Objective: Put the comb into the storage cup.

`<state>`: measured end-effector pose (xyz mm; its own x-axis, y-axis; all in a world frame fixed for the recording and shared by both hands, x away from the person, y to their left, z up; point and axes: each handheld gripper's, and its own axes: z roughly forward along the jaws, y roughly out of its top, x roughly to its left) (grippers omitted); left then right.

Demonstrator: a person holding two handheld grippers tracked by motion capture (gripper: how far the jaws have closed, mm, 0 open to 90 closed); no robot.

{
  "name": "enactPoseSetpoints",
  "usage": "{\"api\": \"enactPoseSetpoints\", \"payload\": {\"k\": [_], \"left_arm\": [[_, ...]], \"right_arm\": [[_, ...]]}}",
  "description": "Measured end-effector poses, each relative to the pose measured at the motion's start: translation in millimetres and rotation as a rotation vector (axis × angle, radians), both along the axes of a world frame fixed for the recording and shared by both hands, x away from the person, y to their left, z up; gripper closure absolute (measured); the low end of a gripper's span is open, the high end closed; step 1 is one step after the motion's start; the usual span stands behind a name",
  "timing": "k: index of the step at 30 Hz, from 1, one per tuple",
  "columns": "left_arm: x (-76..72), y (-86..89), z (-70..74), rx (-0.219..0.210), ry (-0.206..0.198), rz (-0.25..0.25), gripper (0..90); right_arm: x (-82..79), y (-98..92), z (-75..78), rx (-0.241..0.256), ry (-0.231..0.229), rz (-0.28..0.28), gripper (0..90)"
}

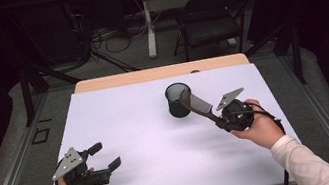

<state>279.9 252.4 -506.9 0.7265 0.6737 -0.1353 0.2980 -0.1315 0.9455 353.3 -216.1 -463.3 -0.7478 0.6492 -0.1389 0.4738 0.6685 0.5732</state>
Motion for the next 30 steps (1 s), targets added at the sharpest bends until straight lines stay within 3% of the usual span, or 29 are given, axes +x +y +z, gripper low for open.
{"api": "enactPoseSetpoints", "payload": {"k": [11, 30], "left_arm": [[-0.2, 0.3, 0.2, 0.001, -0.002, 0.001, 10.5], [0.2, -0.2, -0.2, 0.0, 0.004, -0.003, 10.5]], "right_arm": [[-3.0, 14.5, 5.8, 0.061, -0.062, 0.028, 72.9], [-7.2, 29.4, 10.7, 0.11, -0.137, 0.05, 72.9]]}}
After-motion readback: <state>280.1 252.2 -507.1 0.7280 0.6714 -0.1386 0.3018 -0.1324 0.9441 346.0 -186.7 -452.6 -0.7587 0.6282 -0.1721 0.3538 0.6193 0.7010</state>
